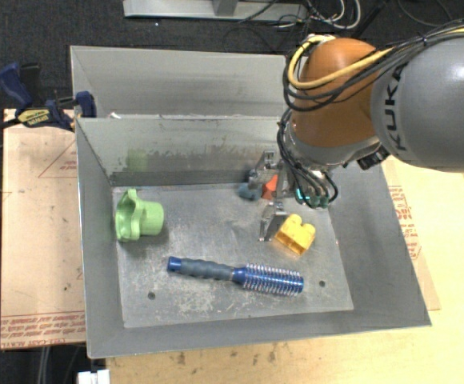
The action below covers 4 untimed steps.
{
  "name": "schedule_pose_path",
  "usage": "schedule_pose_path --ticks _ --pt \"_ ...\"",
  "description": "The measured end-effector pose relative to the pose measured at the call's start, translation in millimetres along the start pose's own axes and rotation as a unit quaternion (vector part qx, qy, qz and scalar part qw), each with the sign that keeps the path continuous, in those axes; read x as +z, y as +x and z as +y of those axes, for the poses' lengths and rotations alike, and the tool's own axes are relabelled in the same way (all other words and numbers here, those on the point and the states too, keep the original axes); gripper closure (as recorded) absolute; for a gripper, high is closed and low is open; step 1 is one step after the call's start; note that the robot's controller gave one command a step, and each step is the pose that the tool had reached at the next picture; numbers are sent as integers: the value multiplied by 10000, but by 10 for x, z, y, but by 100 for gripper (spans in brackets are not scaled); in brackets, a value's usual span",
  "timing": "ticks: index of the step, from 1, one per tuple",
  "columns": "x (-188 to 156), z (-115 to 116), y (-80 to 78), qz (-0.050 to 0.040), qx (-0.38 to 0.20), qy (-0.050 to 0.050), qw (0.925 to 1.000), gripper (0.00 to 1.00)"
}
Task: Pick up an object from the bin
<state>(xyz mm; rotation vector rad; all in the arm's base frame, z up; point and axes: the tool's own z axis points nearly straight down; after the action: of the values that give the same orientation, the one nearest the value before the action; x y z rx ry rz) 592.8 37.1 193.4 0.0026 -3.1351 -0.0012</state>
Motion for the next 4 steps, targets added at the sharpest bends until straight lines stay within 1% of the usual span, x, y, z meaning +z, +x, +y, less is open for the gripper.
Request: schedule_pose_path --ticks 1,2,3,4 --pt "1203 -647 236 -74 474 -26 9988 0" --pt "1149 -1081 445 -76 153 0 9999 0" --pt "1183 -1711 504 -99 -399 4 9992 0" --pt "1164 -1699 486 -122 -407 9 9991 100"
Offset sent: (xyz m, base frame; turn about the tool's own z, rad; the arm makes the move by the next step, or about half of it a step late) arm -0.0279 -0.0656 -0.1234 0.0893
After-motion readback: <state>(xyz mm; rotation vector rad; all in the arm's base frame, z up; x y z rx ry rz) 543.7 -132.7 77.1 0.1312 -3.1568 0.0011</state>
